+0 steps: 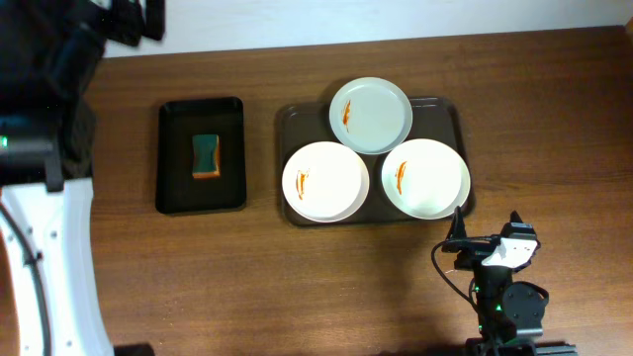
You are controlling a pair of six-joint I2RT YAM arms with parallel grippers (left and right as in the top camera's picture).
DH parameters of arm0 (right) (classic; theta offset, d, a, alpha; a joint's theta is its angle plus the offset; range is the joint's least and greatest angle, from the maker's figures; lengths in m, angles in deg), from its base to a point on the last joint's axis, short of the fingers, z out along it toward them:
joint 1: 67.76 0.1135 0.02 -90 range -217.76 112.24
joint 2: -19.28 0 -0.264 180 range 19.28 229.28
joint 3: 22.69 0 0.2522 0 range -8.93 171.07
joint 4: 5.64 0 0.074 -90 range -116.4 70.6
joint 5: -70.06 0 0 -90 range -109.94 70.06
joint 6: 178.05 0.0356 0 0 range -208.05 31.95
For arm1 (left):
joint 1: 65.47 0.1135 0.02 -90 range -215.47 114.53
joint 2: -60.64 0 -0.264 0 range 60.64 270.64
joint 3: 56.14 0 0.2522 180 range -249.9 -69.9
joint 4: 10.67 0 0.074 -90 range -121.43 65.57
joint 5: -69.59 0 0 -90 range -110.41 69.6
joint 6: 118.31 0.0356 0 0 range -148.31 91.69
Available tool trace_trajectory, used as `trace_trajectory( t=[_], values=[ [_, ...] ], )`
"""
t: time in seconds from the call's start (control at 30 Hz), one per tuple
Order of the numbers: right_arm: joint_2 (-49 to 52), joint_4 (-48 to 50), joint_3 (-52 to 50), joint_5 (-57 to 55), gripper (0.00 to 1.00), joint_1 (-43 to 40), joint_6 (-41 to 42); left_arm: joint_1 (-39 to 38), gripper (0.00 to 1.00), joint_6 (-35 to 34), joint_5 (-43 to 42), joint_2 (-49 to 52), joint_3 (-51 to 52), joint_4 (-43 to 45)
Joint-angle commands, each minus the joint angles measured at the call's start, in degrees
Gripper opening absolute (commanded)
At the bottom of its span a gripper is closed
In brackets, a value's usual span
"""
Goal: Clean dirty plates on tray and stack at the side
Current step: 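Move the left gripper over the black tray toward the sponge, then grasp the green-and-orange sponge with the left gripper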
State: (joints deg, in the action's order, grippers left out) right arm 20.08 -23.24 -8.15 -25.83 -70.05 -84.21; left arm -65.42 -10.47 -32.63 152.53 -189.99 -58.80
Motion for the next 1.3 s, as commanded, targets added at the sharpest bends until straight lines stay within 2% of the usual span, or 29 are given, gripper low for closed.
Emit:
trace_trajectory(
  t=[0.0,0.07,0.2,0.27,0.37,0.5,0.53,0.57,0.6,0.8,0.9,1.03,1.13,1.27],
  values=[
    [-0.4,-0.3,-0.5,0.1,0.98,-0.4,-0.4,0.5,1.00,1.9,2.3,5.5,-3.6,-15.3],
    [-0.4,-0.3,-0.5,0.1,0.98,-0.4,-0.4,1.7,1.00,3.3,2.1,8.9,-3.5,-22.5],
    [-0.4,-0.3,-0.5,0.1,0.98,-0.4,-0.4,1.6,1.00,3.0,-4.8,12.3,-3.5,-28.7],
    [-0.4,-0.3,-0.5,0.1,0.98,-0.4,-0.4,1.6,1.00,2.6,-4.5,12.7,-3.5,-28.8],
    [-0.4,-0.3,-0.5,0.1,0.98,-0.4,-0.4,1.6,1.00,-7.4,-1.1,14.8,-2.8,-30.0],
    [-0.4,-0.3,-0.5,0.1,0.98,-0.4,-0.4,1.1,1.00,-10.9,0.0,24.2,-0.7,-33.6],
    [-0.4,-0.3,-0.5,0.1,0.99,-0.4,-0.4,1.1,1.00,-14.4,2.6,27.4,-0.7,-33.8],
    [-0.4,-0.3,-0.5,0.1,0.98,-0.4,-0.4,1.1,0.94,-16.9,4.4,29.5,-0.7,-34.2],
    [-0.4,-0.3,-0.5,0.1,0.98,-0.4,-0.4,1.1,0.75,-18.8,5.5,34.2,-0.7,-35.9],
    [-0.4,-0.3,-0.5,0.1,0.98,-0.4,-0.4,-2.7,0.74,-18.8,6.5,43.7,-0.7,-41.3],
    [-0.4,-0.3,-0.5,0.1,0.98,-0.4,-0.4,-4.8,0.73,-24.9,14.4,45.8,-0.7,-42.3],
    [-0.4,-0.3,-0.5,0.1,0.98,-0.4,-0.4,-5.6,0.76,-25.6,20.3,47.8,-0.7,-44.5],
    [-0.4,-0.3,-0.5,0.1,0.98,-0.4,-0.4,-5.0,0.74,-24.9,20.0,47.8,-1.0,-45.0],
    [-0.4,-0.3,-0.5,0.1,0.98,-0.4,-0.4,-5.0,0.76,-22.1,18.0,47.8,-2.0,-47.3]
  ],
)
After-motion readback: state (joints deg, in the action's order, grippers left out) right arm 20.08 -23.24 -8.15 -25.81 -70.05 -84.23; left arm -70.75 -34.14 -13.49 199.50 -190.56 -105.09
